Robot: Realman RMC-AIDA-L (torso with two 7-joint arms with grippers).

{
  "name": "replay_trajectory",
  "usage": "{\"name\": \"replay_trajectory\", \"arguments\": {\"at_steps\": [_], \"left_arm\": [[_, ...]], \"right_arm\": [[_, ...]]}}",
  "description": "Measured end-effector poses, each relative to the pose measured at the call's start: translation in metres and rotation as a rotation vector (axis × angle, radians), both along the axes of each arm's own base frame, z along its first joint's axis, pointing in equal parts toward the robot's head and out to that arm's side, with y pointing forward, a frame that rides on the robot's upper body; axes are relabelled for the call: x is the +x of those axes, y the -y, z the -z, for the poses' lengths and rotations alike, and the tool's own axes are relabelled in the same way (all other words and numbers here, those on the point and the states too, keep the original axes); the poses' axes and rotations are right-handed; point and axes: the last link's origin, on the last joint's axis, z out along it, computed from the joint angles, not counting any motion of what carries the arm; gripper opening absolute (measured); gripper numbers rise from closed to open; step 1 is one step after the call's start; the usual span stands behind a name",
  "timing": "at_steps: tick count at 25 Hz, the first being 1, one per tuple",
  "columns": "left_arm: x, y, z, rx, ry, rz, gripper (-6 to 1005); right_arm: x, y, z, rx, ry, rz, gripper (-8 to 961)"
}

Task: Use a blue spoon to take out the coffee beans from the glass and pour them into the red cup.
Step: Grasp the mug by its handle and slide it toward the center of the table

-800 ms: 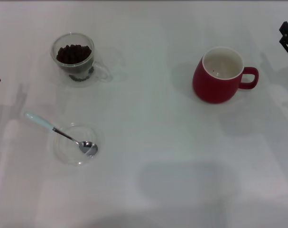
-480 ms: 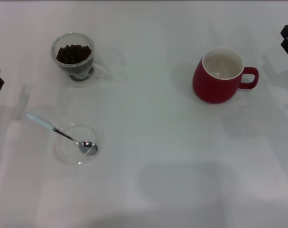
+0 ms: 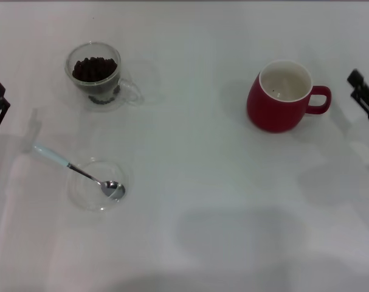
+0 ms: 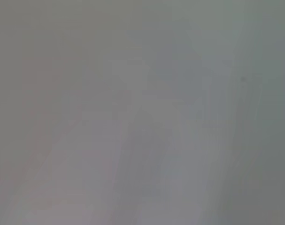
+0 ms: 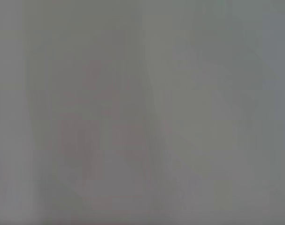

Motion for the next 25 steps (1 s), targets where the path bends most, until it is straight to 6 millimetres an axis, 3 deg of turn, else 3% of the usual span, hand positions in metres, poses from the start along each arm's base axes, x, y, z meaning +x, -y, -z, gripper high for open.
{"name": "replay_trajectory", "arguments": {"at_steps": [4, 8, 25], "left_arm": [[0.004, -0.005, 0.000, -0.002, -0.001, 0.016, 862], [0.007, -0.008, 0.001, -0.009, -0.003, 0.030, 861], [0.008, -0.011, -0.001, 0.000, -0.003, 0.035, 862]], "right_arm": [[0.006, 0.015, 0.009, -0.089, -0.003, 0.011, 746], [0.007, 0.015, 0.013, -0.117, 0.000, 0.023, 738], [0.010, -0.014, 0.025, -0.239, -0.004, 0.102, 704]]}}
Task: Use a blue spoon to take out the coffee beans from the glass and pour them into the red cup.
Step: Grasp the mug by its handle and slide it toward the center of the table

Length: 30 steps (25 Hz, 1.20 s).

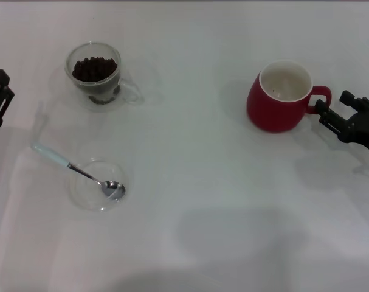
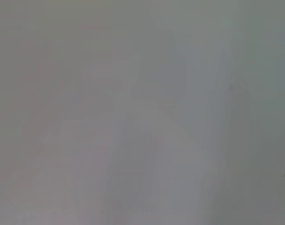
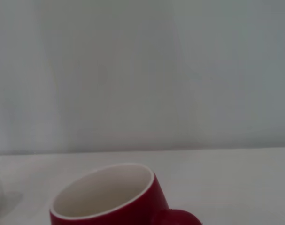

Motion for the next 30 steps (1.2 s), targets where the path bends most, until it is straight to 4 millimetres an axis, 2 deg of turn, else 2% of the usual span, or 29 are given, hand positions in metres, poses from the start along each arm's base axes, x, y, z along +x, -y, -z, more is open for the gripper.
{"name": "replay_trajectory", "arguments": {"at_steps": [12, 17, 30], "left_arm": [[-0.003, 0.001, -0.003, 0.006, 0.001, -0.011, 862], [-0.004, 0.001, -0.003, 0.008, 0.002, -0.012, 861], [-0.002, -0.001, -0.003, 0.009, 0.003, -0.004, 861]], "right_arm": [[-0.005, -0.017, 0.004, -0.013, 0.030, 0.002, 688], [-0.006, -0.016, 0.004, 0.003, 0.027, -0.005, 609], [-0.011, -0.016, 0.005, 0.007, 0.067, -0.056, 286]]}}
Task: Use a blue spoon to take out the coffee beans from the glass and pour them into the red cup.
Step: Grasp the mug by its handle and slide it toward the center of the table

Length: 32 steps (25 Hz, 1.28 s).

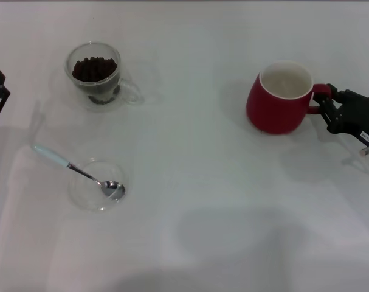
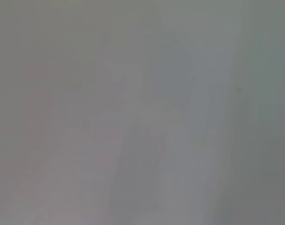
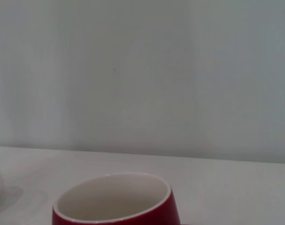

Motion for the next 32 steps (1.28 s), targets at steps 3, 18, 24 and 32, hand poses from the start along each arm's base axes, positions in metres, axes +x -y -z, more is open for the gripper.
{"name": "replay_trajectory", "arguments": {"at_steps": [3, 18, 24, 32], "left_arm": [[0.002, 0.001, -0.001, 0.005, 0.001, 0.012, 862], [0.005, 0.001, 0.001, 0.001, 0.006, 0.026, 861], [0.005, 0.002, 0.002, 0.000, 0.010, 0.026, 861], [0.005, 0.003, 0.003, -0.006, 0.008, 0.027, 861]], "right_arm": [[-0.004, 0.001, 0.001, -0.007, 0.010, -0.035, 201], [-0.043, 0.006, 0.034, -0.140, 0.096, -0.302, 174], [-0.045, 0.007, 0.044, -0.194, 0.126, -0.316, 170], [-0.047, 0.013, 0.049, -0.227, 0.126, -0.335, 161]]}}
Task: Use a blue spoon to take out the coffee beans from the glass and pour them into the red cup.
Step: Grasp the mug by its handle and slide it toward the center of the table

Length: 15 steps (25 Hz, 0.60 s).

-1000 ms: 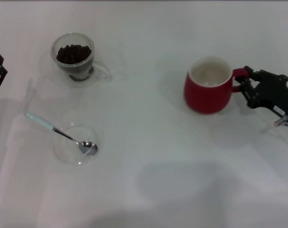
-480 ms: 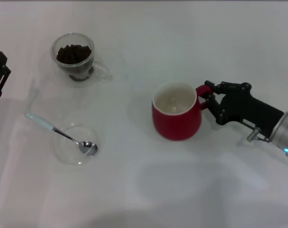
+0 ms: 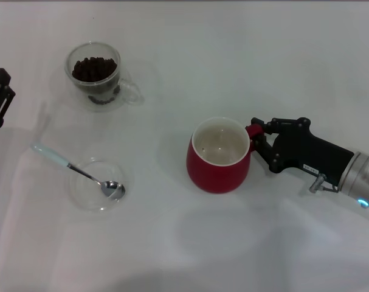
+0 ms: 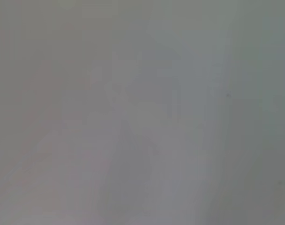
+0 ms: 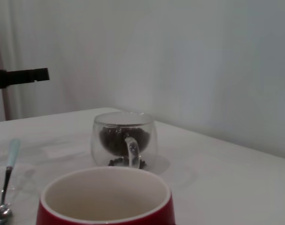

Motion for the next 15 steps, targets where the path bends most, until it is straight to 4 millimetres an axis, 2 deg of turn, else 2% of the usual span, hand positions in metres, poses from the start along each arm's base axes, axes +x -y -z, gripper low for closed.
{"name": "replay_trajectory", "arguments": {"at_steps": [7, 12, 15], "left_arm": [[0.001, 0.000, 0.001, -0.005, -0.002, 0.006, 862], [0.001, -0.001, 0.000, -0.004, -0.003, 0.008, 862], [0.001, -0.002, 0.000, -0.002, -0.003, 0.008, 862]], "right_arm": [[-0.001, 0.000, 0.000, -0.014, -0.027, 0.015, 176], [0.001, 0.000, -0.003, -0.039, -0.083, 0.078, 386], [0.009, 0.002, -0.012, -0.061, -0.122, 0.123, 589]]}}
